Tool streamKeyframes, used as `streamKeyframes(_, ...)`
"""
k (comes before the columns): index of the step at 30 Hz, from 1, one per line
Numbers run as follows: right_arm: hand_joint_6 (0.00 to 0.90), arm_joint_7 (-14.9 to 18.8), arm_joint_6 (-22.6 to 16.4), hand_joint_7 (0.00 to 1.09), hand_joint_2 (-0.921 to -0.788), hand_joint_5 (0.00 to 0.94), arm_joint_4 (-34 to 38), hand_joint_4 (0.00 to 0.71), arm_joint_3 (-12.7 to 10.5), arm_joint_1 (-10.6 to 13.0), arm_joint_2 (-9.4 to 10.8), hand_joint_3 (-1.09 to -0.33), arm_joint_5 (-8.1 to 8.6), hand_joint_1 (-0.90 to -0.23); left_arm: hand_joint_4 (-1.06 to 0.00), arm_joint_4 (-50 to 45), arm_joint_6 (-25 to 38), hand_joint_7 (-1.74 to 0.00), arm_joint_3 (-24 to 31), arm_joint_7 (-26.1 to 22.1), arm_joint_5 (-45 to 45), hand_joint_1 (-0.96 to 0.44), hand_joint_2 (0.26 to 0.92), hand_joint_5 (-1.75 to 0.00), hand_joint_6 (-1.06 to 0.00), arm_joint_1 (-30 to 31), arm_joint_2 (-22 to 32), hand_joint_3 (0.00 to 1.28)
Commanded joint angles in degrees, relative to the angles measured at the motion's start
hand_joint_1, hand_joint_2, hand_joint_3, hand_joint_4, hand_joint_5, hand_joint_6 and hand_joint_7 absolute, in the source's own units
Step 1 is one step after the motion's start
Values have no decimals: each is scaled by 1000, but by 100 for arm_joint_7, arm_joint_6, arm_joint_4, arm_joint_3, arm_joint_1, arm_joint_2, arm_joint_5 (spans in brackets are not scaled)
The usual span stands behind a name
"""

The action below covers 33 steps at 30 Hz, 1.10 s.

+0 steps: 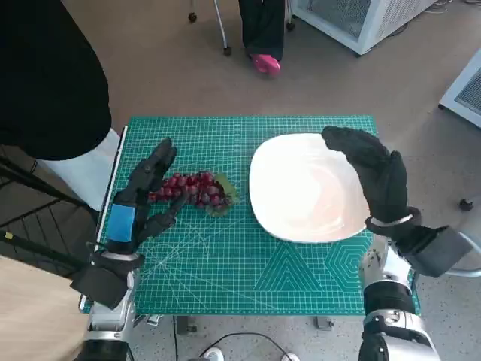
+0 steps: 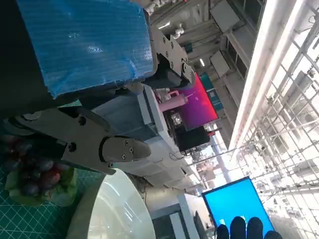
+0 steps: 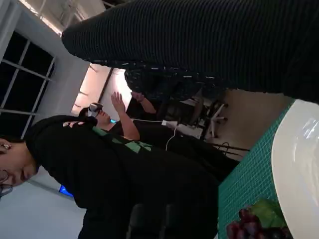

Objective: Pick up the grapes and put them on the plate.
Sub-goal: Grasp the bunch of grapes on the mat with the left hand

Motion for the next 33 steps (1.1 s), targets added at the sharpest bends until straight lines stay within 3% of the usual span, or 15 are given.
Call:
streamKeyframes(1,253,76,12,0,-921,0,82,272,-12,44,-33,-550,6,-466,-470,-50,2,-27,-9,-14,-65,-196,921,0,-477,69,-36,242)
streamKeyframes(33,256,86,6,2,-921,1,60,275,-29,38,-35,-543,-6,-470,-475,-68,-17,-22,-17,-203,-316,-224,921,-2,-477,67,-105,202)
